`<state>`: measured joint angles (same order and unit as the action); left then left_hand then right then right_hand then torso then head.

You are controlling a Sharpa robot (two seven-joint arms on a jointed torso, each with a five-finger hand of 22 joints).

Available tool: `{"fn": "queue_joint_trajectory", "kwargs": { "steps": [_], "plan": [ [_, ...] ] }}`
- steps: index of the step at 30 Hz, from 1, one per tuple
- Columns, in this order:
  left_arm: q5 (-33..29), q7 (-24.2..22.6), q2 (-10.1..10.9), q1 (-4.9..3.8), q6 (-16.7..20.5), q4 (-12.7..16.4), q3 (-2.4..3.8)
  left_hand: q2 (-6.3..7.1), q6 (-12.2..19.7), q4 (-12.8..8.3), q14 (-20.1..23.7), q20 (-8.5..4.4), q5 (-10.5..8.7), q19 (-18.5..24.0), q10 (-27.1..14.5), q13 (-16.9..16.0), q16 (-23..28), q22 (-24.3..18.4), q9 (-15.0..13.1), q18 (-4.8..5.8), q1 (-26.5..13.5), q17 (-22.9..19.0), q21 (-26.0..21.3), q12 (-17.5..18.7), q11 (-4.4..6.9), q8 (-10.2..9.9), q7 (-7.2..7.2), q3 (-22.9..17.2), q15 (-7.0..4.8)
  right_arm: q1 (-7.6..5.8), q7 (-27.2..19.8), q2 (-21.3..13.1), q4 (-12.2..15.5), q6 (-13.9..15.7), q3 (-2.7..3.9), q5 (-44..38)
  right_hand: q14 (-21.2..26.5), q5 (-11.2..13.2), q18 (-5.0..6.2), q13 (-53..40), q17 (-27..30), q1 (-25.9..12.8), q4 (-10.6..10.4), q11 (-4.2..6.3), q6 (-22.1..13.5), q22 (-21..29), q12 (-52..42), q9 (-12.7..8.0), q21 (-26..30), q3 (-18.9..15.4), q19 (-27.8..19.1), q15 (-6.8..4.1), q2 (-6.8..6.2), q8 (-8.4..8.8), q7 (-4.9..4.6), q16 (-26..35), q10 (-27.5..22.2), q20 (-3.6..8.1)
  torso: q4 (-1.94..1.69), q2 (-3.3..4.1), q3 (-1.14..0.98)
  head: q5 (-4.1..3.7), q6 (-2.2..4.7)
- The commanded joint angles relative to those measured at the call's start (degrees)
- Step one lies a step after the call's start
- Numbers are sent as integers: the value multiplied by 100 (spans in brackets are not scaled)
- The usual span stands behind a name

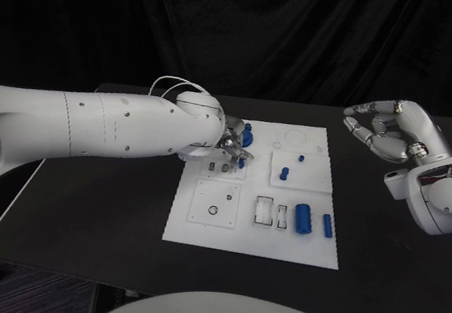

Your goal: Assemble the parts on the task board

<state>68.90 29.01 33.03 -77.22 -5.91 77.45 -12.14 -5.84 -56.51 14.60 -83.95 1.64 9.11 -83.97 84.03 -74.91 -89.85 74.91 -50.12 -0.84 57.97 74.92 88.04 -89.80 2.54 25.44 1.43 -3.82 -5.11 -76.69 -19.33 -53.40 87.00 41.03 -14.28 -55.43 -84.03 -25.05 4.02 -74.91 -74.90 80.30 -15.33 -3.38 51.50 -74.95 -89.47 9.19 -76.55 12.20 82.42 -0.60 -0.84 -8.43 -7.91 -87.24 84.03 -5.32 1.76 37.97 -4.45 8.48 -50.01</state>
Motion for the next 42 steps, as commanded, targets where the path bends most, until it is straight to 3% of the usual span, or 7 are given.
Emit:
{"fn": "queue_joint_trajectory", "kwargs": {
  "steps": [1, 11, 42],
  "plan": [
    [18, -73, 4, 12, 98, 3, 6, -4, -49, -35, -605, -20, 31, -138, 597, -1509, -15, 883, -143, -73, 57, 1508, -36, -20, -2, 73, -16, 3, -8, 19, 89, -6, -1, -28, 4, -28, -512, -18, -39, -1440, -1276, -5, 11, 17, 31, -742, -15, -9, -21, 31, 27, -25, -35, -11, 3, -37, 523, -3, 4, 6, 8, 4, 1],
    [18, -105, -3, 17, 58, -4, 6, -8, 47, -23, -605, -31, 27, -119, 597, -1509, -15, 854, -312, -80, 36, 1508, -53, -20, -1, 60, -10, 11, -14, 32, 118, 7, -12, -70, 5, -28, -512, -34, -38, -1440, -1274, -2, 17, 17, 28, -740, -15, -11, -16, 40, 26, -26, -38, -9, 3, -35, 523, -1, -2, 3, 10, 16, 1],
    [18, -144, -130, 63, -158, -150, 6, 3, 102, -91, -605, -8, 119, -23, 597, -1509, -15, 725, -291, -112, 99, 1508, -120, -20, -39, -219, 34, -20, 16, 36, 137, 40, -35, -129, 5, -50, -509, -104, -35, -1435, -1266, 18, 43, 16, 11, -737, -12, -23, -3, 88, 24, -27, -29, 5, -2, -27, 518, 4, 8, -1, 6, 30, 1]
  ]
}}
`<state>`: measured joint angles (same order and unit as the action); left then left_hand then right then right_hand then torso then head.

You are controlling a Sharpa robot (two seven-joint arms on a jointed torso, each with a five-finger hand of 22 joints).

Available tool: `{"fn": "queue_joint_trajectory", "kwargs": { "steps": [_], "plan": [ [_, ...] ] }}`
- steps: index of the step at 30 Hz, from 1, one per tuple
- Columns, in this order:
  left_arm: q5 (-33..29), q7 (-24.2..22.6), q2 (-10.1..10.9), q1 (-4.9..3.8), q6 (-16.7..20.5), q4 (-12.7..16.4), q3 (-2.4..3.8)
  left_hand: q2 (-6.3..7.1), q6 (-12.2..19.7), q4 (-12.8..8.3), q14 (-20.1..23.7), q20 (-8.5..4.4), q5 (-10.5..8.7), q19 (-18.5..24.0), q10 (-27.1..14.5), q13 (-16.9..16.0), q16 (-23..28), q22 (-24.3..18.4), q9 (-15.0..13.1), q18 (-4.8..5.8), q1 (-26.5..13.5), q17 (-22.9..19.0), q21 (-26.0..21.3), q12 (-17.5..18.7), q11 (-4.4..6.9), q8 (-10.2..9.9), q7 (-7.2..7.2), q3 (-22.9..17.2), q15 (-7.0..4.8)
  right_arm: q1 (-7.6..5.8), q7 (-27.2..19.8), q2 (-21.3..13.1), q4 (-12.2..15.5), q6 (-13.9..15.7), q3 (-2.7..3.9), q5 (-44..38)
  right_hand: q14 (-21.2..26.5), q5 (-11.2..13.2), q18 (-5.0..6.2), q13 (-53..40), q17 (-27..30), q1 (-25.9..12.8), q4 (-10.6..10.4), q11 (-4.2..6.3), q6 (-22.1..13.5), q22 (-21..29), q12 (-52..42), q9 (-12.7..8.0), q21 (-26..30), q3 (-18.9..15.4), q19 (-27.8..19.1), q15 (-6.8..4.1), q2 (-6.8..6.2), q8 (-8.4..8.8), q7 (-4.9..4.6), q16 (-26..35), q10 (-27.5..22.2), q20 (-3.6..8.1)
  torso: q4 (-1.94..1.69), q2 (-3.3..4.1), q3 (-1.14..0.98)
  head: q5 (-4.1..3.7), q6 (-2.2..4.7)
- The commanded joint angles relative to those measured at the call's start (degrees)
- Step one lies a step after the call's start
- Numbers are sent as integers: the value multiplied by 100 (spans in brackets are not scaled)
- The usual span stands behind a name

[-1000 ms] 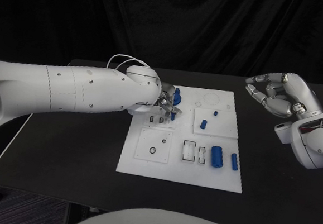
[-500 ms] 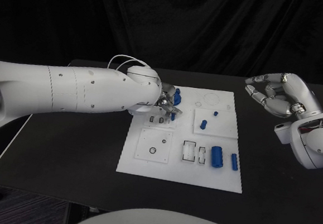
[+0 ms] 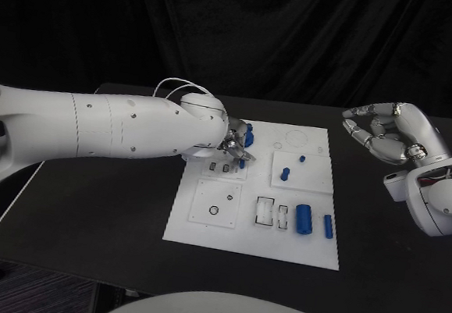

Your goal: Assemble the parts on the task board

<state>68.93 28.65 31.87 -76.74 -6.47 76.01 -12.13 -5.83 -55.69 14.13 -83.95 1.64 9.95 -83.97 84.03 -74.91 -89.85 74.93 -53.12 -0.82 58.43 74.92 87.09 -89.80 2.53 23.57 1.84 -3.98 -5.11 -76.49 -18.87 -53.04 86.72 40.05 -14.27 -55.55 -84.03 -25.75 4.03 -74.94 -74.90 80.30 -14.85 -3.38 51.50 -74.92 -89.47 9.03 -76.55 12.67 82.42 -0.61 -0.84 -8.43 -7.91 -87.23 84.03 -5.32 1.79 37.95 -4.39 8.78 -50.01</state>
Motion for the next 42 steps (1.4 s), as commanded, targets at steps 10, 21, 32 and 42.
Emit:
{"fn": "queue_joint_trajectory", "kwargs": {
  "steps": [10, 21, 32, 42],
  "plan": [
    [15, -136, -16, 33, -109, -24, 5, 15, -40, -116, -605, 1, 157, -18, 597, -1509, -15, 716, 17, -115, 109, 1508, -35, -20, -42, -131, -5, -43, 23, 18, 92, 22, -22, -45, 4, -39, -507, -71, -32, -1424, -1259, 33, 15, 15, 9, -734, -8, -12, 10, 68, 19, -27, -27, 9, -2, -20, 511, 5, 10, -2, 2, 13, 1],
    [15, -141, -3, 46, -185, -23, 5, 51, -111, -338, -605, 0, 433, -25, 597, -1509, -15, 726, 1, -115, 270, 1508, -44, -20, -33, -304, -18, -210, 17, 26, 111, 47, -41, -71, 4, -39, -505, -191, -31, -1423, -1253, 68, 77, 12, 7, -736, -7, -23, 21, 140, 18, -26, -43, 16, -8, -14, 509, 6, 2, -5, 10, 16, 1],
    [15, -167, 11, 56, -193, -26, 4, 152, -172, -708, -605, -25, 986, -29, 597, -1509, -15, 736, -69, -116, 404, 1508, -58, -20, -7, -498, -42, -745, -8, 32, 132, 64, -59, -94, 4, -39, -505, -329, -30, -1421, -1249, 95, 138, 9, 8, -739, -6, -33, 29, 218, 18, -24, -56, 20, -12, -11, 508, 6, 5, -5, 9, 36, 1],
    [14, -170, 104, 60, -46, 60, 4, 415, -258, -1100, -605, -36, 1457, -25, 597, -1509, -15, 737, -241, -119, 158, 1508, -82, -20, 3, -628, -47, -1702, -18, 37, 161, 60, -60, -121, 4, -39, -504, -372, -29, -1424, -1248, 106, 163, 9, 8, -738, -8, -37, 35, 256, 16, -24, -51, 22, -13, -10, 511, 6, 2, -6, 9, 26, 1]
  ]
}}
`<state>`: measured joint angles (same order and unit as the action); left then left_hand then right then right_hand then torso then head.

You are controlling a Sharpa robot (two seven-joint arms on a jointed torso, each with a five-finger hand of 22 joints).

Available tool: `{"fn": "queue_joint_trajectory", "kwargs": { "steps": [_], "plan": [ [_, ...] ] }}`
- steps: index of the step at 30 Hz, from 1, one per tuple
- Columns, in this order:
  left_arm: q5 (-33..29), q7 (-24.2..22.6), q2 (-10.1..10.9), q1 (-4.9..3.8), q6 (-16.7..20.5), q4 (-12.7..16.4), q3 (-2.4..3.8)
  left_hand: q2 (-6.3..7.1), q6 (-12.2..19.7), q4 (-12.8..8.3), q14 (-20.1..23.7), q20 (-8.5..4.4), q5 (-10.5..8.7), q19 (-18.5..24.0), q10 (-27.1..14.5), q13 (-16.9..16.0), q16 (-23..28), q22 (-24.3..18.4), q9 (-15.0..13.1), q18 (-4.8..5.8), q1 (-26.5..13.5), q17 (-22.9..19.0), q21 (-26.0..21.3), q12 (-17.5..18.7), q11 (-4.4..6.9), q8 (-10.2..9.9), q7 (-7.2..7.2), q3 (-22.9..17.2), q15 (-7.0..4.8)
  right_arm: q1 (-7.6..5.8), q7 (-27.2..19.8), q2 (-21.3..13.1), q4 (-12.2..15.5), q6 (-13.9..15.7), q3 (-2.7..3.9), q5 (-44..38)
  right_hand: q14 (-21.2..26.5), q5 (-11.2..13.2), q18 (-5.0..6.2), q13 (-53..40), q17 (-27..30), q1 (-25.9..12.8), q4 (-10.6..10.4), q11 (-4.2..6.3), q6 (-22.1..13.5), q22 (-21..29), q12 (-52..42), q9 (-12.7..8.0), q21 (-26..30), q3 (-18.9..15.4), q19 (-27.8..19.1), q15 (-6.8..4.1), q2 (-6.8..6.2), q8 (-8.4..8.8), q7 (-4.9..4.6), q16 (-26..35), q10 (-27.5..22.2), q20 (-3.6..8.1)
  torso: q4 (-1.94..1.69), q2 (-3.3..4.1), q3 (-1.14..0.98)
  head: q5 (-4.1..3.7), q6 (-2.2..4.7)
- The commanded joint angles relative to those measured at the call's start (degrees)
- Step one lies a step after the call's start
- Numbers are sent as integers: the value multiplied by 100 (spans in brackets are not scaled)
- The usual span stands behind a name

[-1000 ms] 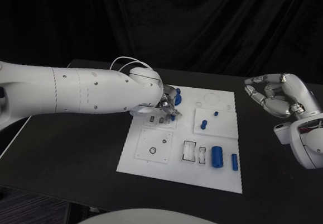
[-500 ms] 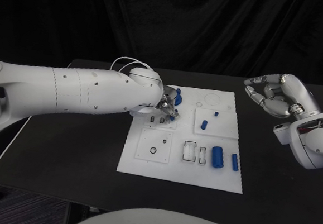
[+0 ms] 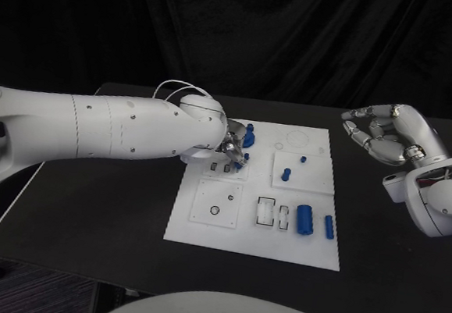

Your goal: Assemble the parts on the task board

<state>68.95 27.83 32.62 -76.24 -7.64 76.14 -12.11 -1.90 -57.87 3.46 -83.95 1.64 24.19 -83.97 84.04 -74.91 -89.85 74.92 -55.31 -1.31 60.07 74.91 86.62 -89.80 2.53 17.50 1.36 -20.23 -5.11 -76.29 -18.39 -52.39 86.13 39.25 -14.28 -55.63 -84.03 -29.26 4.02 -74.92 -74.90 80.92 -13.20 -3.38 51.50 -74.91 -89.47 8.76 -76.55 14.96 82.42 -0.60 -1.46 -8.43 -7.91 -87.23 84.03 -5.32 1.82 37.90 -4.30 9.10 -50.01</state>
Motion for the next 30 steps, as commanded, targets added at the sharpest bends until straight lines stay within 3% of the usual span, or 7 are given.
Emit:
{"fn": "queue_joint_trajectory", "kwargs": {
  "steps": [1, 10, 12, 23, 28, 29, 30],
  "plan": [
    [13, -85, 51, 11, 94, 67, 3, 74, -62, -97, -605, -37, 33, -28, 596, -1509, -15, 745, -72, -71, -123, 1509, -38, -20, 4, -38, 0, -269, -18, 18, 115, -6, 1, -43, 4, -31, -504, -22, -28, -1427, -1248, 44, -2, 9, 8, -740, -8, -9, 35, 28, 16, -24, 11, 22, -13, -10, 511, 6, -1, -1, -1, -4, 1],
    [-425, -28, 389, 10, 400, 336, 3, 135, -103, -282, -605, -42, -158, -17, 596, -1509, -15, 731, -172, -77, -201, 1509, -57, -20, 11, -70, -6, -666, -26, 25, 136, -37, 7, -57, 5, -31, -501, -35, -24, -1417, -1238, 52, 12, 9, 6, -732, -3, -11, 52, 45, 8, -24, 12, 24, -15, 0, 501, 6, 2, 3, 3, 22, 1],
    [-485, -30, 491, 10, 463, 415, 2, 181, -111, -384, -605, -41, -485, -17, 596, -1509, -15, 732, -234, -78, -302, 1509, -67, -20, 7, -112, -3, -952, -24, 26, 140, -43, 8, -61, 5, -31, -501, -35, -24, -1417, -1238, 52, 12, 9, 6, -732, -3, -11, 52, 45, 8, -24, 12, 24, -15, 0, 501, 6, 2, 3, 3, 30, 1],
    [-958, -40, 860, 10, 709, 637, 1, 203, -135, -515, -605, -38, -1093, -17, 596, -1509, -15, 736, -357, -81, -586, 1509, -85, -20, 1, -185, 6, -1389, -20, 35, 162, -67, 13, -96, 5, -31, -499, -46, -24, -1417, -1235, 59, 24, 8, 2, -732, -3, -13, 55, 59, 7, -23, 11, 27, -16, 4, 500, 6, -14, -4, -4, 53, 1],
    [-1012, -52, 905, 11, 765, 636, 1, 178, -144, -446, -605, -33, -1196, -22, 596, -1509, -15, 744, -377, -79, -721, 1509, -86, -20, -6, -207, 19, -1392, -14, 39, 169, -69, 13, -104, 5, -31, -495, -59, -21, -1406, -1224, 66, 42, 3, -14, -727, 3, -19, 67, 83, 1, -21, 9, 36, -22, 15, 489, 5, -16, 10, 10, 78, 1],
    [-1040, -52, 907, 11, 766, 633, 1, 175, -161, -372, -605, -30, -1104, -20, 596, -1509, -15, 743, -390, -80, -823, 1509, -90, -20, -11, -216, 22, -1331, -8, 39, 169, -69, 14, -107, 5, -31, -495, -59, -21, -1406, -1224, 66, 42, 3, -14, -727, 3, -19, 67, 83, 1, -21, 9, 36, -22, 15, 489, 5, -16, 9, 10, 78, 1],
    [-1075, -42, 909, 11, 756, 631, 1, 188, -181, -206, -605, -25, -656, -14, 596, -1509, -15, 740, -409, -80, -945, 1509, -97, -20, -12, -240, 29, -1100, -5, 40, 170, -69, 16, -110, 5, -31, -495, -59, -21, -1406, -1224, 66, 42, 3, -14, -727, 3, -19, 67, 83, 1, -21, 9, 36, -22, 15, 489, 5, -12, 6, 8, 72, 1]
  ]
}}
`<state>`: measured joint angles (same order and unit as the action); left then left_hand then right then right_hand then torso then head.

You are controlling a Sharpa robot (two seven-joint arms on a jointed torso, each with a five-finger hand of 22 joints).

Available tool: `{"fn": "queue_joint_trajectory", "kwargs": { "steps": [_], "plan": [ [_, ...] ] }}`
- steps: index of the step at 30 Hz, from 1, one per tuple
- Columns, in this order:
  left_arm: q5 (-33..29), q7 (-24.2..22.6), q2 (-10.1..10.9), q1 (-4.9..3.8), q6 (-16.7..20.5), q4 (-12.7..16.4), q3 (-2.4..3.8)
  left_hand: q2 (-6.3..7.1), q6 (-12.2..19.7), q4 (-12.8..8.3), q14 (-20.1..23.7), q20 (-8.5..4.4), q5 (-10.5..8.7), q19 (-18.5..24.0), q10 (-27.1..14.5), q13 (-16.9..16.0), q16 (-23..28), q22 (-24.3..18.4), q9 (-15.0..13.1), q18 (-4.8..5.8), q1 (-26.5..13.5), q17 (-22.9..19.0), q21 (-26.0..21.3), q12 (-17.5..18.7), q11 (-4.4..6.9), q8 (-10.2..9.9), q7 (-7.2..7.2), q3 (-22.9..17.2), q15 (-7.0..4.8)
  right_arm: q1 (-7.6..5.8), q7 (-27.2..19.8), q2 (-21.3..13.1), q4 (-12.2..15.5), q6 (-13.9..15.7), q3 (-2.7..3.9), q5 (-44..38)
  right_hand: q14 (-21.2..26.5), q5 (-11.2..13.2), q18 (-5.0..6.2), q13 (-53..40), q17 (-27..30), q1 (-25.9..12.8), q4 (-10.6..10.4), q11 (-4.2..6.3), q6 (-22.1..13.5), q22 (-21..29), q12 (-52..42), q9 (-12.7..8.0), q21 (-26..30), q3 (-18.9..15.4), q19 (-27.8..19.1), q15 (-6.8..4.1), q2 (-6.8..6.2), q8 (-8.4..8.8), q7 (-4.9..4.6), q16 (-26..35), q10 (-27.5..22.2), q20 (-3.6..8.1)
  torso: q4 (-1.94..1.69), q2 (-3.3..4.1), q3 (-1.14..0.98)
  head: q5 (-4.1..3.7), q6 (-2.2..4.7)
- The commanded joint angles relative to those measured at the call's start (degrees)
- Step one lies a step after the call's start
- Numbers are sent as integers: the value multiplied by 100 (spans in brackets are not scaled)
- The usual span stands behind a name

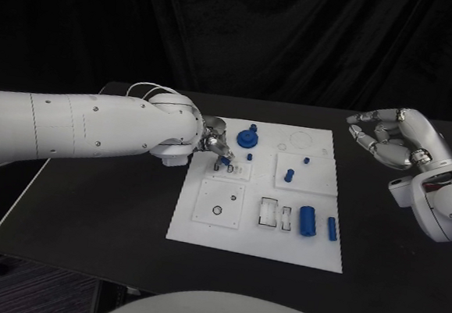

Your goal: Assemble the parts on the task board

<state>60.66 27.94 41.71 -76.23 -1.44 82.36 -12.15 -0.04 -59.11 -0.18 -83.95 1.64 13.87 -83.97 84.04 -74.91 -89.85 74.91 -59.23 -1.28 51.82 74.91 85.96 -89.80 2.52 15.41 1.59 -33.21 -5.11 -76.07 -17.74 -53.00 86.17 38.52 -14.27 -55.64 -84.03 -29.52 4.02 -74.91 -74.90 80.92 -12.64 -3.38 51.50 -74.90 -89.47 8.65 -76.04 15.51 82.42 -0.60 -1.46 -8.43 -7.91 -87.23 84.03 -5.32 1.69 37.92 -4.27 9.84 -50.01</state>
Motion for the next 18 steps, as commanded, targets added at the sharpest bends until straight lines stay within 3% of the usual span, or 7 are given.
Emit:
{"fn": "queue_joint_trajectory", "kwargs": {
  "steps": [1, 8, 18],
  "plan": [
    [-265, -47, 0, 10, 127, 8, 4, -19, -57, 217, -605, -26, 392, -4, 596, -1509, -15, 730, -21, -88, -113, 1509, -41, -20, -17, -52, 4, 305, -3, 18, 106, -9, 13, -40, 4, -29, -495, -33, -21, -1407, -1224, 66, -14, 3, -14, -728, 3, -8, 16, 27, 1, -22, 9, 36, -22, 15, 489, 5, -1, 3, 5, -6, 1],
    [-334, -60, -13, 57, 177, -11, 4, -102, -29, 262, -605, -23, 406, 30, 596, -1509, -15, 689, -17, -100, -25, 1509, -71, -20, -21, -110, 9, 394, -1, 20, 113, -6, 13, -56, 4, -29, -494, -38, -19, -1406, -1223, 68, -7, 1, -24, -725, 4, -11, 24, 37, -3, -20, 9, 42, -25, 16, 487, 4, 9, 5, 3, 25, 1],
    [-350, -197, -4, 230, 343, -28, 4, -129, 12, 228, -605, -13, 632, 75, 596, -1509, -15, 639, -20, -115, 154, 1509, -113, -20, -35, -193, 25, 474, 11, 22, 118, -3, 14, -62, 4, -29, -494, -38, -19, -1406, -1223, 68, -7, 1, -24, -725, 4, -11, 24, 37, -3, -20, 9, 42, -25, 16, 487, 4, 14, 9, 1, 13, 1]
  ]
}}
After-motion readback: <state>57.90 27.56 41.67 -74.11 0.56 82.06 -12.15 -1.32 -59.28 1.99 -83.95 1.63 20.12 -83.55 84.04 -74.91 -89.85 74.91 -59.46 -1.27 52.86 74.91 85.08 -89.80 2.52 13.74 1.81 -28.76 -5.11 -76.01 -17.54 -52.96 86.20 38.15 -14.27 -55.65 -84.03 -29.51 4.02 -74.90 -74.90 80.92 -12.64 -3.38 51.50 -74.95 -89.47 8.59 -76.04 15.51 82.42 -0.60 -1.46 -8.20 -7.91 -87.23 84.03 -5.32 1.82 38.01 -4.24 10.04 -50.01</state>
